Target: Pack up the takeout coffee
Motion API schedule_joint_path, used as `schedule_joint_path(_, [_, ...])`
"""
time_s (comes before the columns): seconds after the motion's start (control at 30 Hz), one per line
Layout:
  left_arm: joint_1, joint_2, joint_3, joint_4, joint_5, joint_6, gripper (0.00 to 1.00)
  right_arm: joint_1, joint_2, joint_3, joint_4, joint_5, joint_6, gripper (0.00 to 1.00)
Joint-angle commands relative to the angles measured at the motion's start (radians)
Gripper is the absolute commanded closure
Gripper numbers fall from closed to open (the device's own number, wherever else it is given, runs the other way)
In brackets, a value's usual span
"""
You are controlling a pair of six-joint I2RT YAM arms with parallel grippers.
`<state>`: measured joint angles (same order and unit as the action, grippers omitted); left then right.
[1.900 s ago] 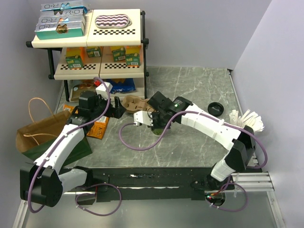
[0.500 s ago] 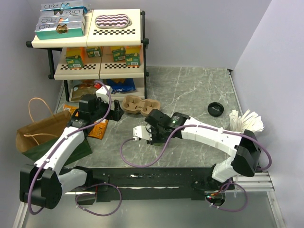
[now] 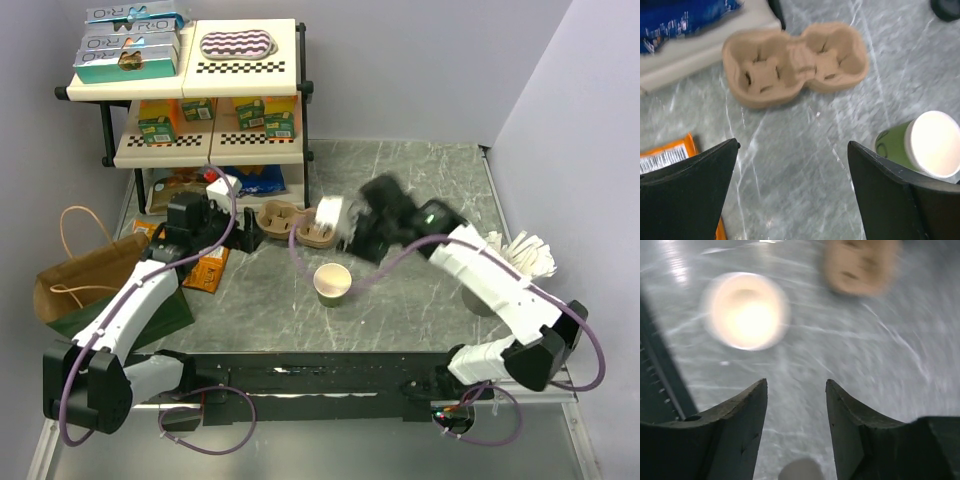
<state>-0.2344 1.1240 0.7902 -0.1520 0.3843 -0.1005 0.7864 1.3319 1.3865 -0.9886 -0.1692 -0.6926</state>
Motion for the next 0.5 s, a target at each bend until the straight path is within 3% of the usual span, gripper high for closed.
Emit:
schedule_joint_path(0.0, [-0.002,0.028,0.11,0.011,0.053,-0.005,0.03,-0.225,0.126,0.171,-0.057,0.117,0.094,0.44])
schedule_joint_path(0.23, [-0.002,0.062,0.132,0.061,0.033,-0.01,0.03,-0.527,0.294,0.2,-0.073,0.22,0.105,0.52])
schedule_joint_path(0.47, [-0.002,0.071,0.13,0.083,0.054,0.007,0.03,-0.616,0.412,0.129,-0.12,0.261,-0.076,0.64])
